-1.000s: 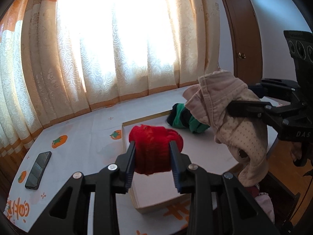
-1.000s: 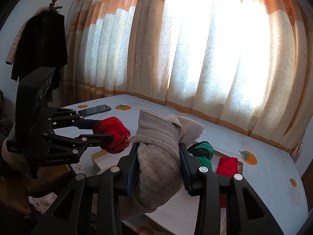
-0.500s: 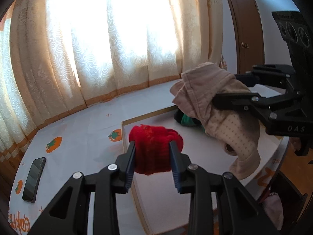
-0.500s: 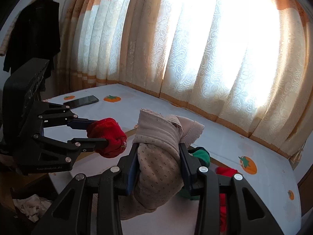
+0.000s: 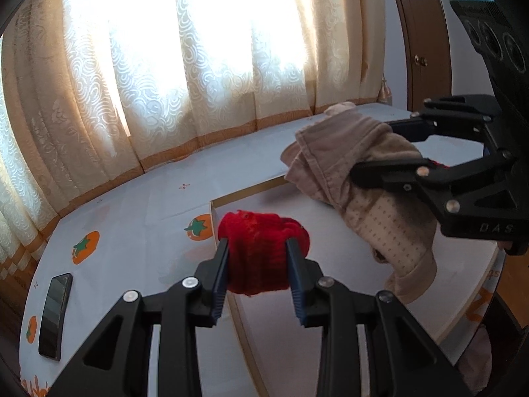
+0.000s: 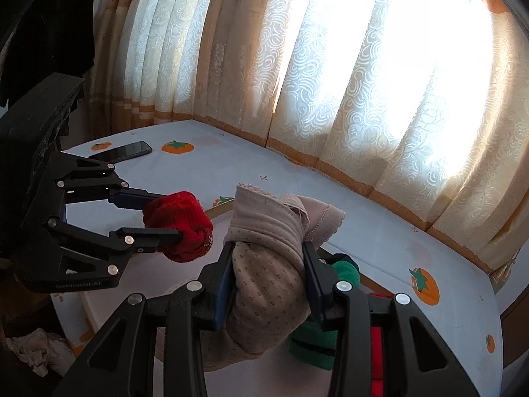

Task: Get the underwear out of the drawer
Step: 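Lower both garments into the tray and open both tools to release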

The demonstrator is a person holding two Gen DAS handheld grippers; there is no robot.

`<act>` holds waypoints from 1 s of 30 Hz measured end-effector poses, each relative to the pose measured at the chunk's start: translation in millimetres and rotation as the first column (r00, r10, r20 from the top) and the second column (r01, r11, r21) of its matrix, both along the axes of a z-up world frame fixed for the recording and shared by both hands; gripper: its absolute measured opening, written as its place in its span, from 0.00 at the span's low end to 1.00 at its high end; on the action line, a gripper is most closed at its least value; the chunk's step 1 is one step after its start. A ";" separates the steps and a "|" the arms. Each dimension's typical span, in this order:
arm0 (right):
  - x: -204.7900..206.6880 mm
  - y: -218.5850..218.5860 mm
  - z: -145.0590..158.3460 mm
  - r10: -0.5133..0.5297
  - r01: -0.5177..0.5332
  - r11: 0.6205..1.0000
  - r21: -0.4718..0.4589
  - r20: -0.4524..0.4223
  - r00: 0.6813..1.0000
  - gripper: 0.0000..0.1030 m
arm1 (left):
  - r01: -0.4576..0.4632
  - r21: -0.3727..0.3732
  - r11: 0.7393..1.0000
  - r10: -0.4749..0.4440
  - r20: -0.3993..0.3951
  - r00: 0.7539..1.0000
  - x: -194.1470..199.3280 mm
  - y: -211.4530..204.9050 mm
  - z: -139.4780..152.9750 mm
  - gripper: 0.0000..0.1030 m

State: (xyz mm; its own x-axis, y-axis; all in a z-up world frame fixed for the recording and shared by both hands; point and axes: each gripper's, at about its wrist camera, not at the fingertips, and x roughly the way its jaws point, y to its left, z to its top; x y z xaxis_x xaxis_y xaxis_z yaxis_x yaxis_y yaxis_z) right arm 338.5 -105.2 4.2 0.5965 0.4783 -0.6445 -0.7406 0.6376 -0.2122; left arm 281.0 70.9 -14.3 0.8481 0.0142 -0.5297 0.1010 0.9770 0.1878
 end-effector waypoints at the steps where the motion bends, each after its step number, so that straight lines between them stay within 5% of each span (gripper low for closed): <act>1: 2.2 2.4 -0.9 0.000 0.000 1.000 -0.006 -0.003 1.000 0.40 | 0.003 0.000 1.000 -0.003 -0.007 1.000 3.1 0.2 -0.4 0.30; 30: 73.6 48.3 -48.4 -0.070 0.045 0.980 -0.195 -0.121 0.990 0.42 | 0.025 0.059 0.998 -0.015 -0.156 0.988 60.8 7.4 -22.8 0.32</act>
State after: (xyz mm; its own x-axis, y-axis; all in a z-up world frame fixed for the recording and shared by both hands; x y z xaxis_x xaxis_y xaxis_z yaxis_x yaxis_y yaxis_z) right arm 412.1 -57.0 -44.1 0.5269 0.3064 -0.7928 -0.7326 0.6366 -0.2409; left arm 341.8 78.3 -37.1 0.7557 0.0339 -0.6541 0.1530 0.9619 0.2266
